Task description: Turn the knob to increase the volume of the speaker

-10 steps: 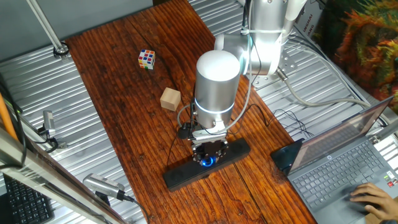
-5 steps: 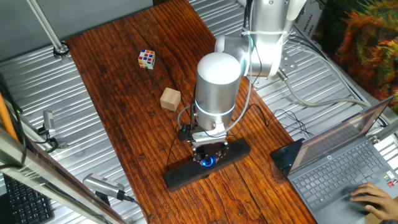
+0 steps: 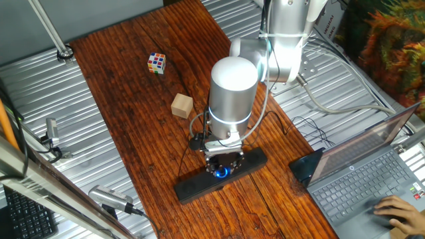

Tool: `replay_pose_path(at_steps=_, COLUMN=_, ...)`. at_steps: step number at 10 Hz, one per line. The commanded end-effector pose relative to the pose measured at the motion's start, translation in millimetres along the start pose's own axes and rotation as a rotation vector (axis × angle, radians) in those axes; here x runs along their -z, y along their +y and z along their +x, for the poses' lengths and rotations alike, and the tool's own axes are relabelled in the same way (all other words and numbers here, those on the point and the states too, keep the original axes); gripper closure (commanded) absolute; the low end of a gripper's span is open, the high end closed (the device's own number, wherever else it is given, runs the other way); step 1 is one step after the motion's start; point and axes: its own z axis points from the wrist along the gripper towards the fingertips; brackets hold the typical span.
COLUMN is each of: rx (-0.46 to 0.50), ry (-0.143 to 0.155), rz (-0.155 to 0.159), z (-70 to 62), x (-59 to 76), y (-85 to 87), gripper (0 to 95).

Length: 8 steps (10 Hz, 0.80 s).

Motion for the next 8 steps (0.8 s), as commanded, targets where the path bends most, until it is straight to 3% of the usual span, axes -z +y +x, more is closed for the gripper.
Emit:
replay_pose_path(at_steps=1, rx=-0.006, ry=0.000, rz=-0.001, z=0.3, x=-0.8, y=0.1, gripper=57.0)
replay_pose_path(at_steps=8, rx=-0.020, ry=0.007, rz=0.004, z=0.3, x=-0.8, y=0.1, gripper=57.0)
